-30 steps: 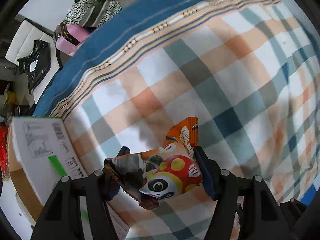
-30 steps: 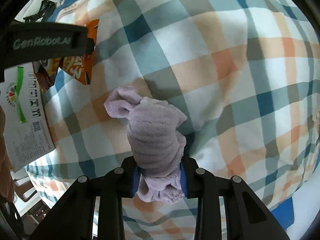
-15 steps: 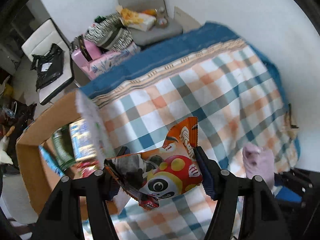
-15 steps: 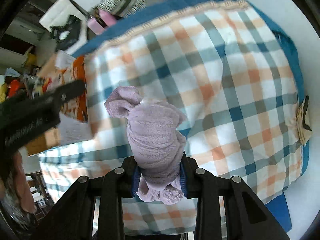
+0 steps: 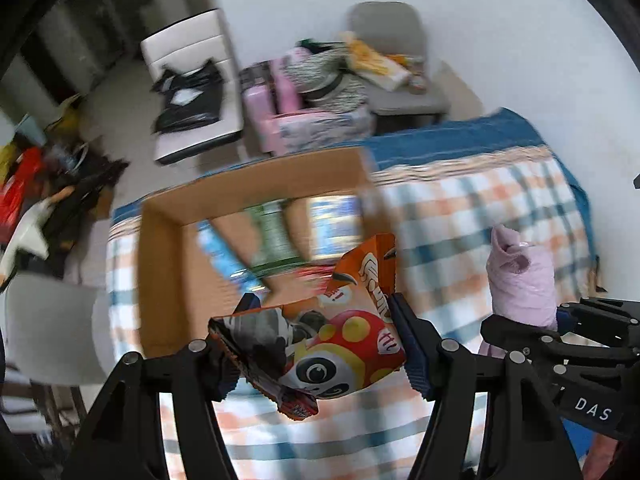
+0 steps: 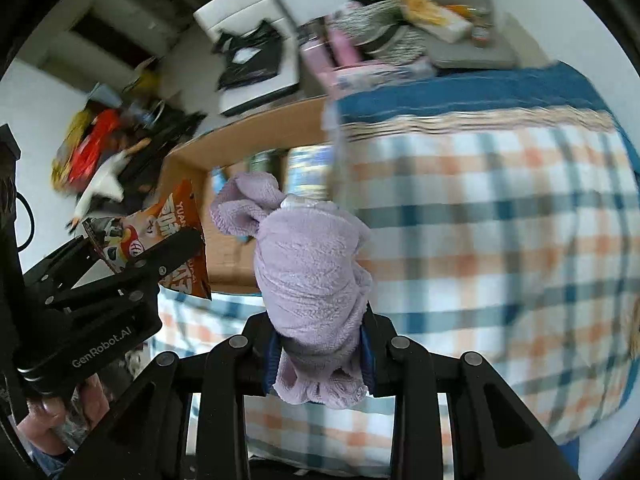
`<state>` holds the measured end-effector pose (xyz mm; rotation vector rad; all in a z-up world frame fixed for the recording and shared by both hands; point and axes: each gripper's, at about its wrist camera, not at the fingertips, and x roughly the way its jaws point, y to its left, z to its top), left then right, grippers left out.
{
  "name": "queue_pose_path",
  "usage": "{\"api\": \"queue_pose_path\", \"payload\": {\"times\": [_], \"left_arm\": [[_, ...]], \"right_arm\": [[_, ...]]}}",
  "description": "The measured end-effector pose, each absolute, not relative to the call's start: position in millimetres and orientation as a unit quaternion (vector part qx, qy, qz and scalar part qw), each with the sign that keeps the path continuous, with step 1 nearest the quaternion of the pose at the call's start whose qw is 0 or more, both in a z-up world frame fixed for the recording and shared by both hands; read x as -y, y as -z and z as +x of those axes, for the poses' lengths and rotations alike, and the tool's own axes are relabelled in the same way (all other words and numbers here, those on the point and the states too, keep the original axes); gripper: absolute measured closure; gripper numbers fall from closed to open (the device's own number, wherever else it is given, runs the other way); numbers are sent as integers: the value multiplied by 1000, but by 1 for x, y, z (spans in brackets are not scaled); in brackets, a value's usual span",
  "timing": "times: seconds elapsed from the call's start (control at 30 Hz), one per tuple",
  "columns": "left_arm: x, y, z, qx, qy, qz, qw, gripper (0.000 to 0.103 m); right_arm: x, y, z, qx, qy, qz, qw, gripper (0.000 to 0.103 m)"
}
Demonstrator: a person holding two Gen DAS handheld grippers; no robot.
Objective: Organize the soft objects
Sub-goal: 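Carry both items over the box and lower them inside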
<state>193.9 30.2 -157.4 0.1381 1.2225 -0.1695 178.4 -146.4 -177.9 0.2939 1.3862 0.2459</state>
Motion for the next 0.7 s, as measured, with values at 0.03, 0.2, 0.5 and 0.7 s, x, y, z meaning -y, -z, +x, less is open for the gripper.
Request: {"api": "queue_pose_path", "payload": {"times": [0.03,0.2,0.5,0.7], "left_arm": [[-43,160,195,-574,69,62,813,40],[-106,184,207,-591,25,40,805,40],[-172,252,234,-645,6,-10,764,40],[-189,301,252,-686,12,-26,727,40]], "right_arm": [[128,181,185,-638,-122,132,749,69],[57,201,212,-656,-146,104,733,69],[-13,276,247,-703,-123,91,694,69],[-33,314,261,-722,-102,80,680,69]]}}
